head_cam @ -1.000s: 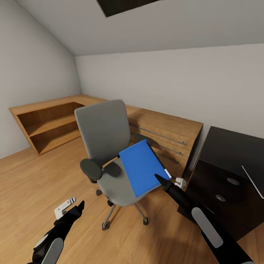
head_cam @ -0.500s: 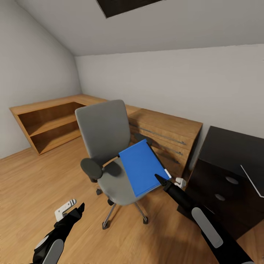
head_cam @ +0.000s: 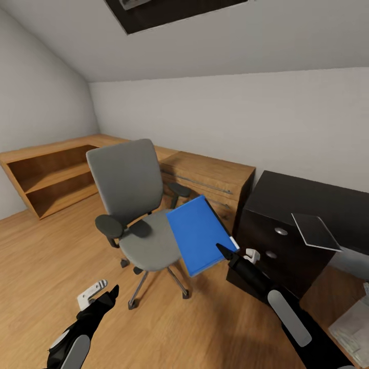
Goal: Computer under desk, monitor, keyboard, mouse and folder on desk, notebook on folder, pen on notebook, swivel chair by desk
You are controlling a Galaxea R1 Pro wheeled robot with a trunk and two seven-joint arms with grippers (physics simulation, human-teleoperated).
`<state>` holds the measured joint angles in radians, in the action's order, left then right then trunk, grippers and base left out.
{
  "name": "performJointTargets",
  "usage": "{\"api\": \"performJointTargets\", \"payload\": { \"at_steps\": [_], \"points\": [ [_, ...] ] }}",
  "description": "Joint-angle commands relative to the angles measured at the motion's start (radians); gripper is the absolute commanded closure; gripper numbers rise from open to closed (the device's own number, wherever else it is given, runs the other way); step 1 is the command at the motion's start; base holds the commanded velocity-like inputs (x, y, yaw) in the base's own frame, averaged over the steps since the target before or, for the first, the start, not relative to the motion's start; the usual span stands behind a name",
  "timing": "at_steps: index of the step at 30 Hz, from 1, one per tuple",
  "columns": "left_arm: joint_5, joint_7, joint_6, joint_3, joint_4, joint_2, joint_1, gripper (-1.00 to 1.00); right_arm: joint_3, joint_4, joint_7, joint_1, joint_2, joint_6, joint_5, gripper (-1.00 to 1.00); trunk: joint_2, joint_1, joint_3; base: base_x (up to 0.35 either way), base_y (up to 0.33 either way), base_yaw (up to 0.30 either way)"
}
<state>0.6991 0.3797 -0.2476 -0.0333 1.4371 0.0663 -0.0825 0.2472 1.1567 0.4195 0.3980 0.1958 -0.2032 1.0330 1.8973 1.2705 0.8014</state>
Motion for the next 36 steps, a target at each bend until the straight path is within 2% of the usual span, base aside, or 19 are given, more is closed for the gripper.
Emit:
{"api": "performJointTargets", "payload": {
  "at_steps": [1, 7, 9, 12, 13, 15, 19, 21, 22, 23, 27, 29, 31, 36],
  "points": [
    [0.007, 0.009, -0.001, -0.003, 0.001, 0.000, 0.000, -1.00, 0.001, 0.000, 0.001, 0.001, 0.001, -0.005, 0.011, 1.00, 0.000, 0.000, 0.000, -0.078, -0.047, -0.183],
    [0.008, 0.010, 0.000, -0.005, -0.010, -0.002, 0.000, -1.00, 0.003, -0.001, 0.001, 0.001, 0.001, -0.005, 0.010, 1.00, 0.000, 0.000, -0.009, -0.025, -0.015, -0.184],
    [0.006, 0.009, 0.002, -0.005, -0.049, -0.002, 0.000, -1.00, 0.003, -0.002, 0.001, 0.001, 0.000, -0.004, 0.010, 1.00, 0.000, 0.000, -0.011, -0.002, -0.001, -0.184],
    [0.005, 0.006, 0.006, -0.005, -0.138, -0.002, 0.000, -1.00, 0.004, 0.001, 0.001, 0.001, 0.000, -0.004, 0.008, 1.00, 0.000, 0.000, -0.015, -0.001, -0.001, -0.184],
    [0.003, 0.005, 0.007, -0.005, -0.211, -0.002, 0.000, -1.00, 0.004, 0.001, 0.001, 0.001, 0.001, -0.004, 0.008, 1.00, 0.000, 0.000, -0.017, 0.000, 0.000, -0.185],
    [0.003, 0.004, 0.008, -0.005, -0.248, -0.001, 0.000, -1.00, 0.004, 0.002, 0.001, 0.001, 0.001, -0.004, 0.007, 1.00, 0.000, 0.000, -0.019, 0.000, 0.000, -0.185],
    [-0.001, 0.003, 0.009, -0.005, -0.400, 0.002, 0.000, -1.00, 0.005, 0.003, 0.001, 0.001, 0.001, -0.003, 0.007, 1.00, 0.000, 0.000, -0.025, 0.000, 0.000, -0.185],
    [-0.002, 0.003, 0.012, -0.006, -0.434, 0.002, 0.000, -1.00, 0.006, 0.002, 0.000, 0.001, 0.000, -0.003, 0.006, 1.00, 0.000, 0.000, -0.027, 0.000, 0.000, -0.185],
    [-0.003, 0.002, 0.046, -0.014, -0.506, 0.000, 0.000, -1.00, 0.007, 0.002, 0.001, 0.001, -0.001, -0.001, -0.003, 1.00, 0.000, 0.000, -0.029, 0.000, 0.000, -0.185],
    [-0.004, 0.002, 0.082, -0.028, -0.539, -0.001, 0.000, -1.00, 0.007, 0.002, 0.001, 0.001, -0.001, -0.001, -0.008, 1.00, 0.000, 0.000, -0.030, 0.000, 0.000, -0.185],
    [-0.007, 0.003, 0.216, -0.094, -0.598, 0.000, 0.000, -1.00, 0.007, 0.002, 0.001, 0.001, -0.001, -0.002, -0.016, 1.00, 0.000, 0.000, -0.035, 0.000, 0.000, -0.185],
    [-0.008, 0.003, 0.259, -0.120, -0.608, 0.001, 0.000, -1.00, 0.007, 0.002, 0.000, 0.001, -0.001, -0.001, -0.018, 1.00, 0.000, 0.000, -0.038, 0.000, 0.000, -0.185],
    [-0.008, 0.004, 0.286, -0.137, -0.615, 0.001, 0.000, -1.00, 0.007, 0.002, -0.001, 0.001, -0.001, -0.001, -0.020, 1.00, 0.000, 0.000, -0.040, 0.000, 0.000, -0.179],
    [-0.009, 0.004, 0.301, -0.146, -0.618, 0.002, 0.000, -1.00, 0.007, 0.001, -0.001, 0.001, -0.001, -0.003, -0.020, 1.00, 0.000, 0.000, -0.043, 0.000, 0.000, -0.091]
  ]
}}
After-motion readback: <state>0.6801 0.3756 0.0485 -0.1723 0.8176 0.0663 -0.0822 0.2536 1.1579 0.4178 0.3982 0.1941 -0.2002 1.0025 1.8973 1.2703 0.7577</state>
